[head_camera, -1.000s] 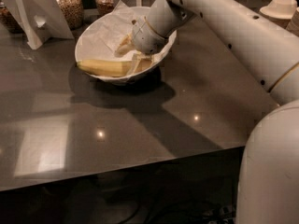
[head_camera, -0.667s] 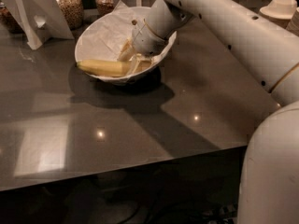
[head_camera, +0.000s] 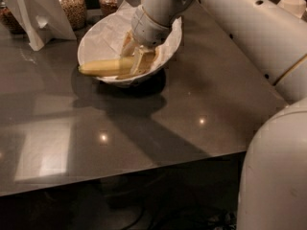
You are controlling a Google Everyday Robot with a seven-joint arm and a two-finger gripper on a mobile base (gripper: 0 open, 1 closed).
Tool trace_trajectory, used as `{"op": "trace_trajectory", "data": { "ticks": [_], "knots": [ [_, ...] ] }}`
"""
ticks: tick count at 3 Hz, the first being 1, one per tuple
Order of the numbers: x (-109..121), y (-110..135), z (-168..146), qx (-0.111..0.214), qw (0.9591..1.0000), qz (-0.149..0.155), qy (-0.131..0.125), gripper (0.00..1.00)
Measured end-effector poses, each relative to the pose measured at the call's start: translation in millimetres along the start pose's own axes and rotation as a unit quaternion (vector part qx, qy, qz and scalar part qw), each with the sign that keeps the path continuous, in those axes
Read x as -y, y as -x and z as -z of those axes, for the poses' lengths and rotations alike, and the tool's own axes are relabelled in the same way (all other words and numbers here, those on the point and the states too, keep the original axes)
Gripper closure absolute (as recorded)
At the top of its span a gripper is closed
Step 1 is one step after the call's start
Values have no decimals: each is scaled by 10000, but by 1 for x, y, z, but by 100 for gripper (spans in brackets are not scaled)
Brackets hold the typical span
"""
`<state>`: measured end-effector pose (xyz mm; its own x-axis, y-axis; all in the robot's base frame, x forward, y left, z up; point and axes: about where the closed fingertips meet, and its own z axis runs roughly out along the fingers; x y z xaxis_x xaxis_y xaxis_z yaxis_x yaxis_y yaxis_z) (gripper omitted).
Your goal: Pick banana from white bowl
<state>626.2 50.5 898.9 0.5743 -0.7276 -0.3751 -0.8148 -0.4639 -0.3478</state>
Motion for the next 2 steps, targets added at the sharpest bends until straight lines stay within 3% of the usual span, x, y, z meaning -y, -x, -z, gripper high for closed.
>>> {"op": "trace_trajectory", "data": {
  "ticks": [1, 2],
  "knots": [
    [11, 9, 20, -290, 9990, 325, 28, 100],
    [19, 16, 43, -340, 9987, 362, -78, 100]
  ]
}}
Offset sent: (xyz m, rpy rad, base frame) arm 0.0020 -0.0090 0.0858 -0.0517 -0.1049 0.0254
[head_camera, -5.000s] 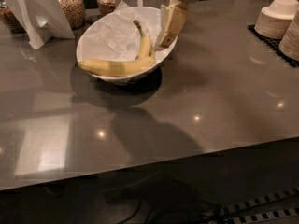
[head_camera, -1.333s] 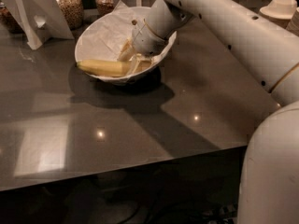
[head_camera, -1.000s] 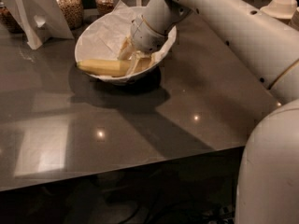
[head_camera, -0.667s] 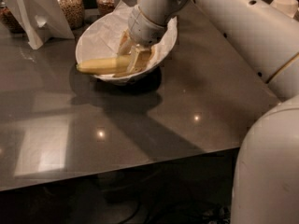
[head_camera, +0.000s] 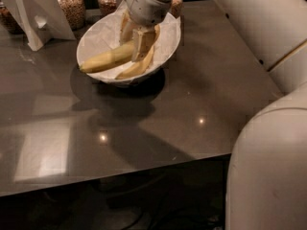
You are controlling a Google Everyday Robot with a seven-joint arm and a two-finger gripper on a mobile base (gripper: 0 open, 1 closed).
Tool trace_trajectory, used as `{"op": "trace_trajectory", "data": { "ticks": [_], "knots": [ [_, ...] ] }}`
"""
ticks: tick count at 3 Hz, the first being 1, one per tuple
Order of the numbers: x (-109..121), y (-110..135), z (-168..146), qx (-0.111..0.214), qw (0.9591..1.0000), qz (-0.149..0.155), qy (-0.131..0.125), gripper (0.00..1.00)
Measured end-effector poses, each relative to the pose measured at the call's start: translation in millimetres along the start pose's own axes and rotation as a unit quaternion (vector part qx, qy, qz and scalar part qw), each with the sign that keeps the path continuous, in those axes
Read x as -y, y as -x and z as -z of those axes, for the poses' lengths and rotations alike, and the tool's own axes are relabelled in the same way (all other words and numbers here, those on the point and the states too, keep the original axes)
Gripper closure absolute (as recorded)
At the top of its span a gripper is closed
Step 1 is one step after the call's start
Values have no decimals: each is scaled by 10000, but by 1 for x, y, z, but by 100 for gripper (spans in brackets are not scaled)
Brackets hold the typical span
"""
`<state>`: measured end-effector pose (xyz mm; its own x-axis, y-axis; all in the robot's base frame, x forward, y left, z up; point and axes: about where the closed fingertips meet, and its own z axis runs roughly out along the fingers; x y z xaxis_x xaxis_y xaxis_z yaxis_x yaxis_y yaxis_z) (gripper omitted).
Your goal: Pick banana from white bowl
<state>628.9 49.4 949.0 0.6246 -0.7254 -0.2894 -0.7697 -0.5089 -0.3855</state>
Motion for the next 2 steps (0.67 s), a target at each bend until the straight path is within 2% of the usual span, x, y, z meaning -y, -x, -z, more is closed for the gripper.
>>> {"op": "trace_trajectory", "data": {
  "ticks": [1, 2],
  "knots": [
    [-2, 9, 29, 245, 9989, -239, -335, 100],
    [-16, 28, 57, 839, 9911, -576, -863, 100]
  ]
}}
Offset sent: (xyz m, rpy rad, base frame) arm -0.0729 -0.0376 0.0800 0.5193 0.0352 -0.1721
